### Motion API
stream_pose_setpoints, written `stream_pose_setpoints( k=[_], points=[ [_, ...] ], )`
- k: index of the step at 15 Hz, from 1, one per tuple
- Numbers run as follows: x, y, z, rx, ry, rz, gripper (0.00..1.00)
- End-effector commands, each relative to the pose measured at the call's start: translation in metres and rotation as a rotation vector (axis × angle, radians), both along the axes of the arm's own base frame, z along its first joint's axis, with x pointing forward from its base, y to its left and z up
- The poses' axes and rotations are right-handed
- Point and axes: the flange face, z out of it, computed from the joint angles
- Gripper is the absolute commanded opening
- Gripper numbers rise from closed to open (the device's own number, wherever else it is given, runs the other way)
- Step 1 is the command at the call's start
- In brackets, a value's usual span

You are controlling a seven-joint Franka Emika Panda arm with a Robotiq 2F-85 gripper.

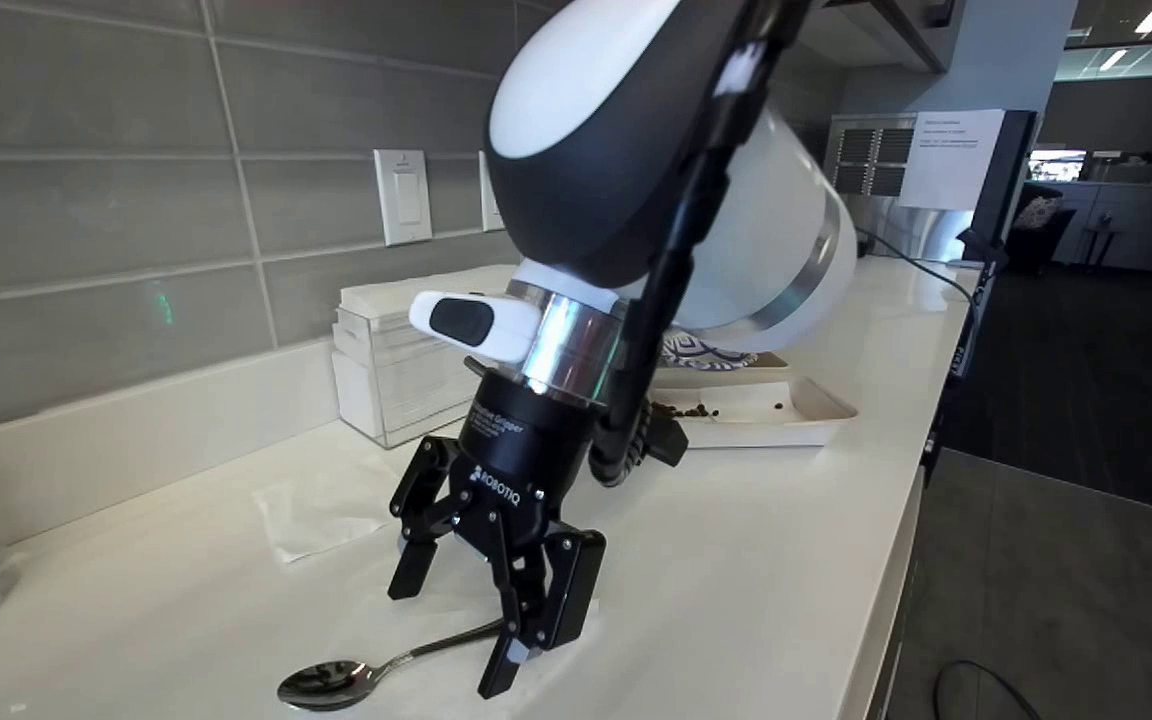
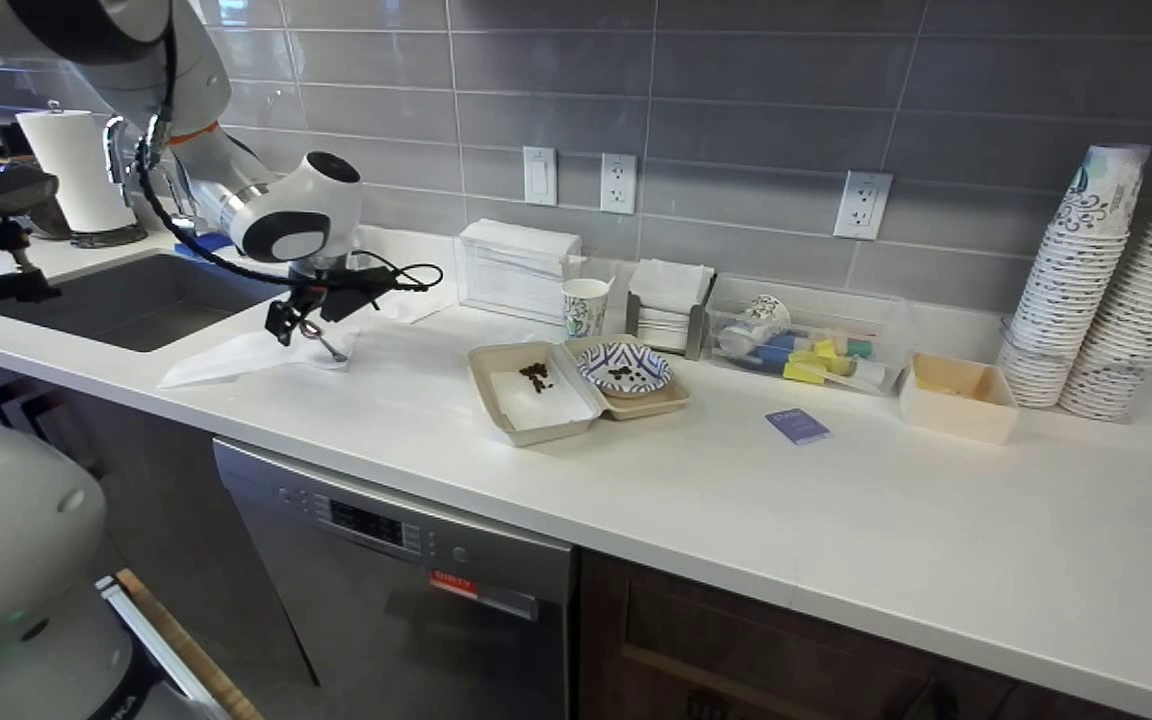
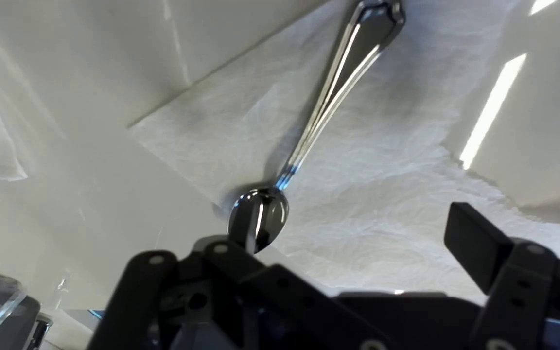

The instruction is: Move the silver spoon to the right.

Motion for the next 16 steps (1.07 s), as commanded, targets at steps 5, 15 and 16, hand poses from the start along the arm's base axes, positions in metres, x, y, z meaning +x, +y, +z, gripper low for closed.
stream_pose_setpoints(
  k=[5,15,16],
  points=[
    [0.012,0.002,-0.021,0.015,0.033,-0.014,1.00],
    [0.020,0.001,-0.032,0.057,0.070,-0.013,1.00],
    [0.020,0.001,-0.034,0.054,0.072,-0.010,1.00]
  ],
)
